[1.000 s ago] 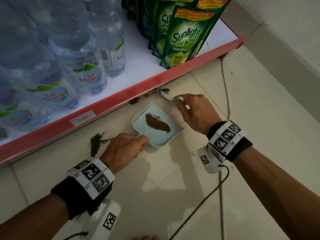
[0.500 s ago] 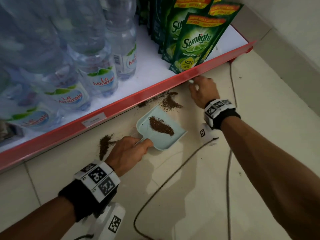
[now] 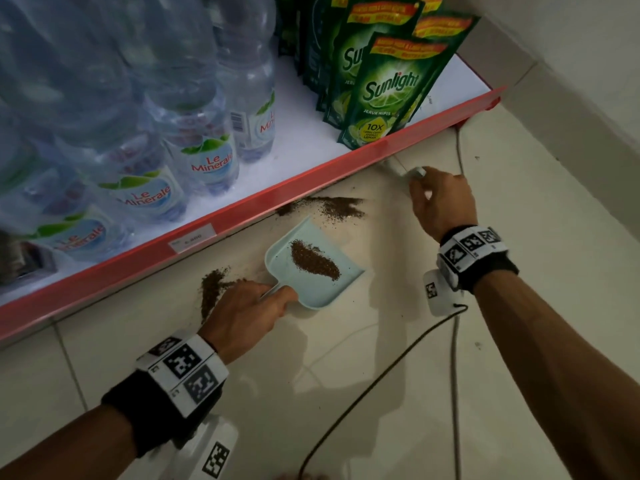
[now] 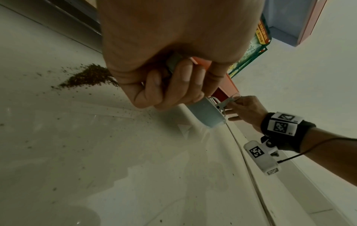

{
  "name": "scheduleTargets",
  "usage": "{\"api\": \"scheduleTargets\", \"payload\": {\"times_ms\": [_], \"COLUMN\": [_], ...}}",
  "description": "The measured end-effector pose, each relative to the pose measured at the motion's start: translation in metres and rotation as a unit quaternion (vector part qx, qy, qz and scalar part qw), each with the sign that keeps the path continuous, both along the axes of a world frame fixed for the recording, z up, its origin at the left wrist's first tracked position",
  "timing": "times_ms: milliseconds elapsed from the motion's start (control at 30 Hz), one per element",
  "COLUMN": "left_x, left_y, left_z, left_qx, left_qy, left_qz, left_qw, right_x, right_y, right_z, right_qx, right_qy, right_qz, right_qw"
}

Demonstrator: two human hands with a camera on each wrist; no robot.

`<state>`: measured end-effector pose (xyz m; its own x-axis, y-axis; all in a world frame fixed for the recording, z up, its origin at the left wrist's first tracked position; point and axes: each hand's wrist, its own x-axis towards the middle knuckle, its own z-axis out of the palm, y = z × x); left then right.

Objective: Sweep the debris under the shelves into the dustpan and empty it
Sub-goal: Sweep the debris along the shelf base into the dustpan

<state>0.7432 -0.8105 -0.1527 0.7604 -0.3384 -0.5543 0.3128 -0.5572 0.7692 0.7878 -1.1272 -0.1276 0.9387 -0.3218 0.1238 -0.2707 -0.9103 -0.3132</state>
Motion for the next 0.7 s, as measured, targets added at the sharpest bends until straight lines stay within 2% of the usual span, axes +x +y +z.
{"api": "scheduleTargets", "payload": {"times_ms": [67,167,233,300,367,433,500,567,633,700], "left_x": [-0.002,-0.005,-0.007,-0.008,-0.008,-0.007,-0.007,-0.008,-0.009,-0.010], "left_y": [0.002,0.005,0.009,0.013,0.017,0.021,0.024,0.027,0.028,0.029], "left_z": [-0.002,-0.003,-0.004,-0.006,-0.008,-0.010,-0.011,-0.013,-0.014,-0.015], "left_qx": [0.003,0.005,0.004,0.004,0.005,0.009,0.011,0.015,0.018,0.017], "left_qy": [0.003,0.010,0.011,0.012,0.011,0.008,0.007,0.008,0.016,0.026], "left_qz": [0.000,0.007,0.006,0.007,0.014,0.019,0.022,0.023,0.029,0.036], "left_qw": [1.000,1.000,1.000,1.000,1.000,1.000,1.000,1.000,0.999,0.999], "right_x": [-0.003,-0.014,-0.022,-0.027,-0.024,-0.016,-0.001,0.015,0.029,0.034], "right_y": [0.014,0.058,0.085,0.096,0.088,0.067,0.040,0.019,0.015,0.028], "right_z": [-0.006,-0.015,-0.015,-0.009,-0.004,-0.001,-0.003,-0.007,-0.011,-0.013], "right_qx": [0.029,0.031,0.046,0.055,0.051,0.006,-0.041,-0.035,-0.015,-0.006], "right_qy": [0.026,0.045,0.029,-0.008,-0.048,-0.066,-0.058,-0.019,0.028,0.064], "right_qz": [0.003,0.088,0.153,0.177,0.165,0.108,0.025,-0.022,-0.011,0.036], "right_qw": [0.999,0.995,0.987,0.983,0.984,0.992,0.997,0.999,0.999,0.997]}}
